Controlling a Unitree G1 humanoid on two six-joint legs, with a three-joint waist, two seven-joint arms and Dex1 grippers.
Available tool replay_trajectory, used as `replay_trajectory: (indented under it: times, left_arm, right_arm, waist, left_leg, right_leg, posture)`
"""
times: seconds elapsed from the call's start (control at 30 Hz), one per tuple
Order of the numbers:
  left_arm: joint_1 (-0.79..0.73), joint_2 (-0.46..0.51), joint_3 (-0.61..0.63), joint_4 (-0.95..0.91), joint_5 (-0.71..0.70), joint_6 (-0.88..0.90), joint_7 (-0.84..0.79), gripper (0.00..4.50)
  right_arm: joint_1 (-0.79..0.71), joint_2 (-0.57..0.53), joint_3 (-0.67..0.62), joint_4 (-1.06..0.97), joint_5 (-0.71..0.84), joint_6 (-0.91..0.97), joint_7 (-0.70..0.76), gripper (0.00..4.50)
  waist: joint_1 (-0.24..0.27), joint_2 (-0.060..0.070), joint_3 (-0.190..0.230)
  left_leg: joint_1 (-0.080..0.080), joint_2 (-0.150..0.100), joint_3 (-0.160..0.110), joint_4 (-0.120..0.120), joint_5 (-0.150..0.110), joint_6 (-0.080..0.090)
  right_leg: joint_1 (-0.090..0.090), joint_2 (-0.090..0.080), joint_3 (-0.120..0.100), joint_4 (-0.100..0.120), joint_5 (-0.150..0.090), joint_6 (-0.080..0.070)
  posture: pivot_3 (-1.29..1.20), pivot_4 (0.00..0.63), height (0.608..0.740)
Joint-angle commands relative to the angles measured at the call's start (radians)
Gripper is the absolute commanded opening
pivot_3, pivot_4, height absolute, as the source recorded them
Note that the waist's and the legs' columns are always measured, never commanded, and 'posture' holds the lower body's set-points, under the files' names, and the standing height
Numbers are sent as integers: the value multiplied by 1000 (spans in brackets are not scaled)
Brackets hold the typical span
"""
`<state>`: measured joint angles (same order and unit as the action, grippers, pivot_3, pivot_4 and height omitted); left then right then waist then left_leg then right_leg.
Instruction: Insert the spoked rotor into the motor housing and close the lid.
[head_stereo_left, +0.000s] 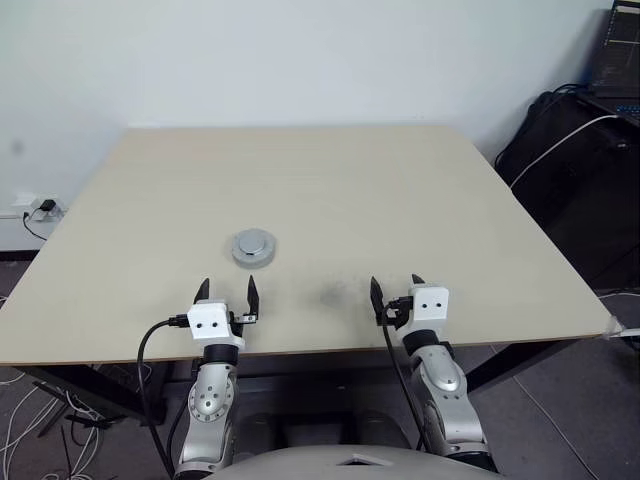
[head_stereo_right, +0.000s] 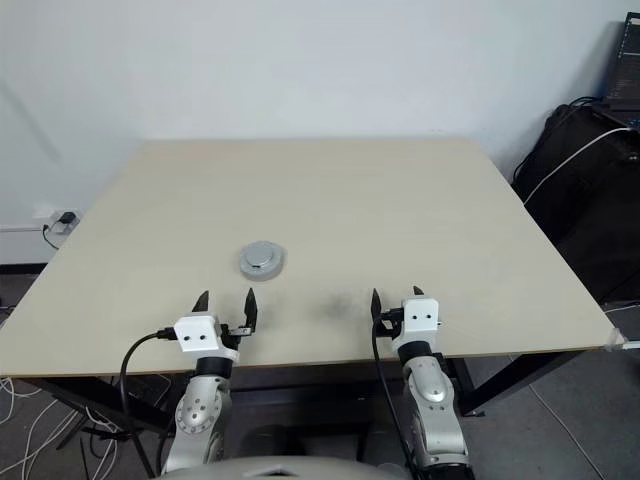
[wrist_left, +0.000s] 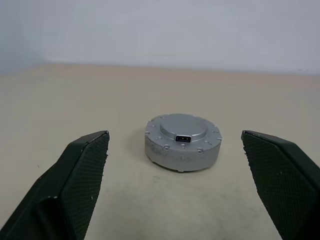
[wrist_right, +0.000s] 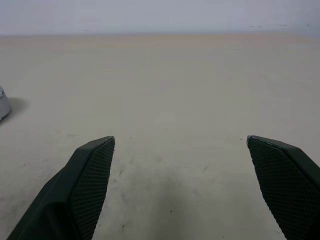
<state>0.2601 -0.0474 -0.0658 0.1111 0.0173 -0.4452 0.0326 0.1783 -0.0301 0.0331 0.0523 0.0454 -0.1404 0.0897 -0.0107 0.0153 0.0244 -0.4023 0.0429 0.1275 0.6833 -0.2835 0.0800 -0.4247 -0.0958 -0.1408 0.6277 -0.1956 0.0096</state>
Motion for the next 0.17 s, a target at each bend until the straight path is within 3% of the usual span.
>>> replay_trajectory:
  times: [0.03, 0.17]
  left_arm:
    - [-10, -8, -1, -11, -10, -23, -8, 4490]
    - [-8, -9, 1, -13, -12, -21, -15, 4490]
  right_arm:
    - [-13, 5, -1, -23, 5, 1, 3, 4500]
    - [-11, 5, 2, -21, 2, 5, 2, 4500]
  waist:
    - [0, 0, 0]
    - [0, 0, 0]
  left_leg:
    - [0, 0, 0, 0, 0, 0]
    - [0, 0, 0, 0, 0, 0]
  right_leg:
    - [0, 0, 0, 0, 0, 0]
    - [0, 0, 0, 0, 0, 0]
  posture:
    - [0, 0, 740]
    - [0, 0, 740]
